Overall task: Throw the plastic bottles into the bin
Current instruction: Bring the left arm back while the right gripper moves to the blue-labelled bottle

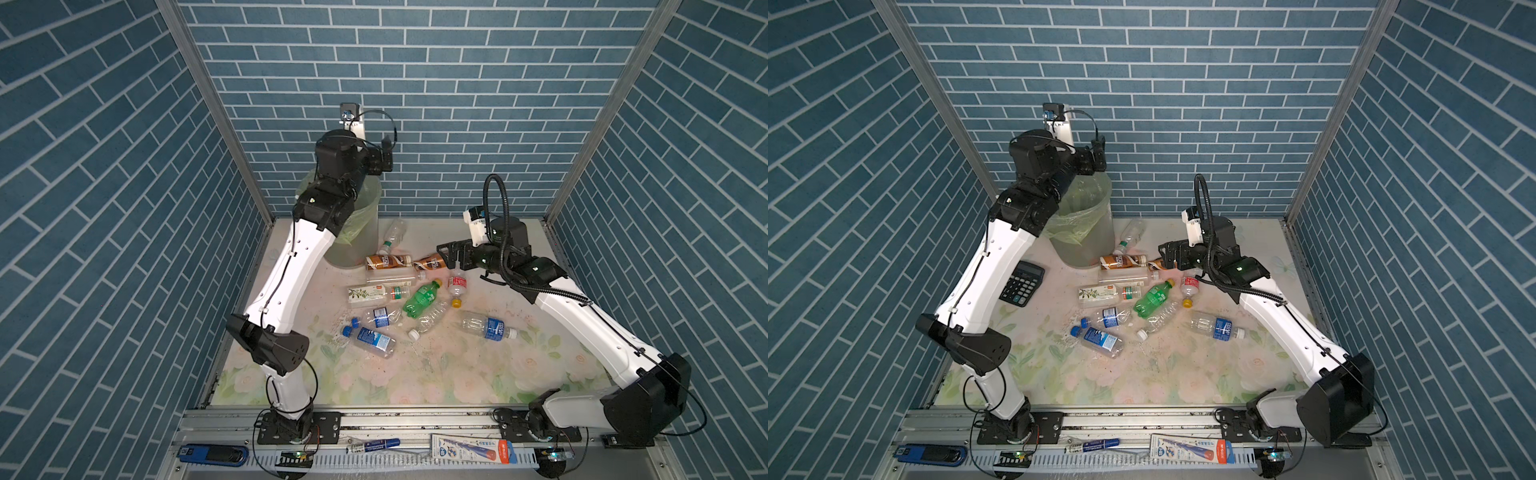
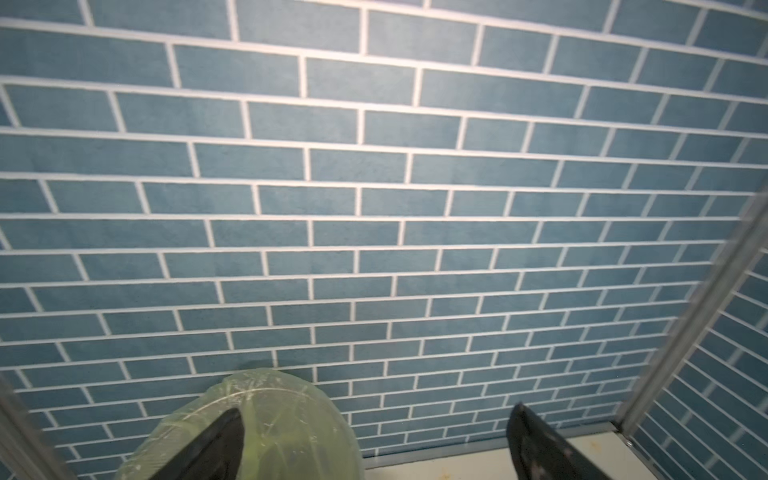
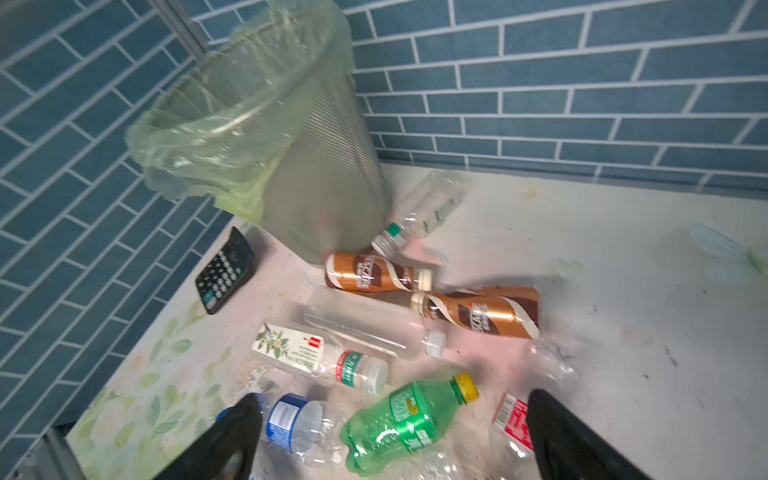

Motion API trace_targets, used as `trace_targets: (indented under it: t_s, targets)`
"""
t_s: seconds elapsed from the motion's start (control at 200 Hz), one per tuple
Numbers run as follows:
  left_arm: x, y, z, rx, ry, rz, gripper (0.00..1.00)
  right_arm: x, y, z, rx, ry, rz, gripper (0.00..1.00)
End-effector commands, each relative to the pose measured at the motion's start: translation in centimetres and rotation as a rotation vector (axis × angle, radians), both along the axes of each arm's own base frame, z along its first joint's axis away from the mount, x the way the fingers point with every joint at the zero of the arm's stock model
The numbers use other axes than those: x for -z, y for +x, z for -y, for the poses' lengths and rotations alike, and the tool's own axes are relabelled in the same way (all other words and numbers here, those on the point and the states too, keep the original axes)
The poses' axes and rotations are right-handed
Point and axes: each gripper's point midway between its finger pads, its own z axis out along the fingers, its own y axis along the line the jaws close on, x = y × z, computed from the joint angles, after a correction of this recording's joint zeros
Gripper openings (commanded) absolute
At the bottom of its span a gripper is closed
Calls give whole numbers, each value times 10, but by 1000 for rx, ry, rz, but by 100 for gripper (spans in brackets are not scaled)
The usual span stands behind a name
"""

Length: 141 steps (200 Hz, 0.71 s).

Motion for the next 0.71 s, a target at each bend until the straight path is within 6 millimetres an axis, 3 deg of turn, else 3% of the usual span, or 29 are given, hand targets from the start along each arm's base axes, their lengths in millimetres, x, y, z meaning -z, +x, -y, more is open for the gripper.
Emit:
trace_targets:
  t_s: [0.0,0.14,0.275,0.46,0.7]
  targets:
    - [58,1,38,26,113,-121,99,30,-12,45,144,-117,-89,99]
    - [94,-26,89,140,187,-191,99,63,-33,82,255,-165,-206,99]
    - [138,-49,117,222,152,-304,99,101,-59,105,306,-213,-324,99]
    - [196,-72,130,246,153,-471,99,147,-91,121,355,-248,-471,98]
    - [250,-104,132,298,38,-631,99,188,-119,128,353,-282,-593,95]
